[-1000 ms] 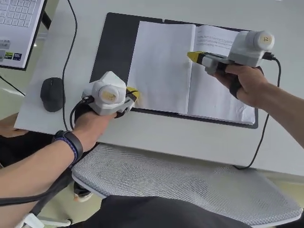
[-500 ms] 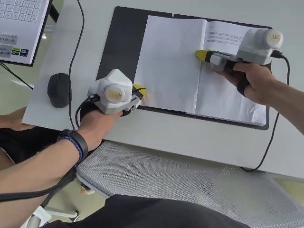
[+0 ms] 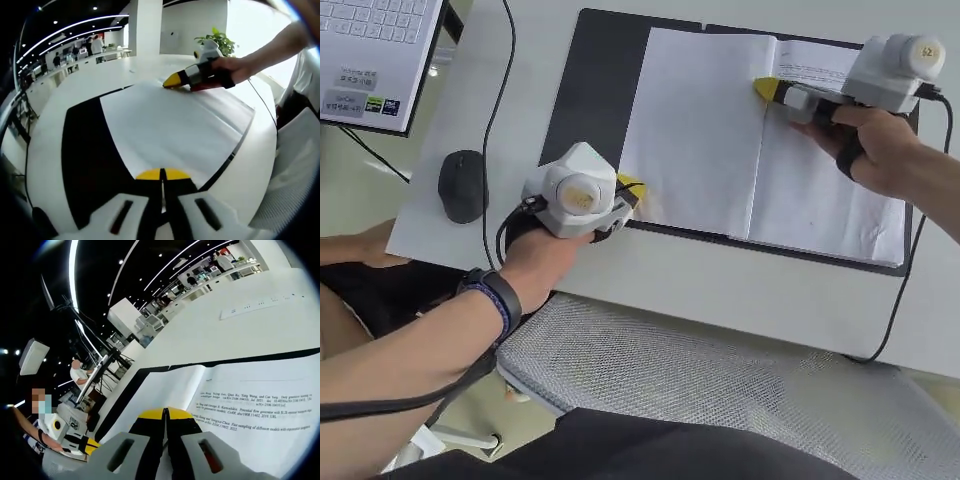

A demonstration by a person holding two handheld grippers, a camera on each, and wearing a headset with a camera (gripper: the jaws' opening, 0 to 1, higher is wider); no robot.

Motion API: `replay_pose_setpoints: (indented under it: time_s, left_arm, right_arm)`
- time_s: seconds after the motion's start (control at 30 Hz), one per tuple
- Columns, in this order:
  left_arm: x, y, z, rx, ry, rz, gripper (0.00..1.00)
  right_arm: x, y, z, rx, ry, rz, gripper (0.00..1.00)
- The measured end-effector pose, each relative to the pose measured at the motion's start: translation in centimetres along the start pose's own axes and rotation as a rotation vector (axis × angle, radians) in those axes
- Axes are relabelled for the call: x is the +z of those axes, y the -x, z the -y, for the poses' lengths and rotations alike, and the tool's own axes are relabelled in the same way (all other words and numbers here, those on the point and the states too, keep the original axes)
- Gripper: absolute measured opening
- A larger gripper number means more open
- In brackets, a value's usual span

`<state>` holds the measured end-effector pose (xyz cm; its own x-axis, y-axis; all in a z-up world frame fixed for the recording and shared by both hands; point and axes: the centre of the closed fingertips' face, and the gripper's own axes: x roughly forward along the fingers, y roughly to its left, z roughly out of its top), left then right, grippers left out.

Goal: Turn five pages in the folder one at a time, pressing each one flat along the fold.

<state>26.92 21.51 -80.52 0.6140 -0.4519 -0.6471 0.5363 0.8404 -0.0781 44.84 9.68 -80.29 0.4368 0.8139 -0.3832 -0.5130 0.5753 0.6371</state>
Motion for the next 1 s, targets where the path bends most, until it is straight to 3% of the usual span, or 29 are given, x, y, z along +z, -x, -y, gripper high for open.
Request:
replay_pose_setpoints:
  time_s: [0.23,0.63,1.0]
  left_arm:
    - [0.0,0.0,0.0,0.007,0.009,0.000,0.00]
    - [-0.1,-0.1,0.0,0.004,0.009,-0.004,0.00]
    - [-0.2,-0.1,0.0,0.001,0.013,-0.003,0.00]
  right_arm:
    - [1.8,-1.1,1.5,-0.022,-0.050,0.062,0.00]
    - [4.5,-1.9,2.8,-0.076,-0.123,0.175,0.00]
    - [4.8,-2.0,2.7,-0.067,-0.086,0.151,0.00]
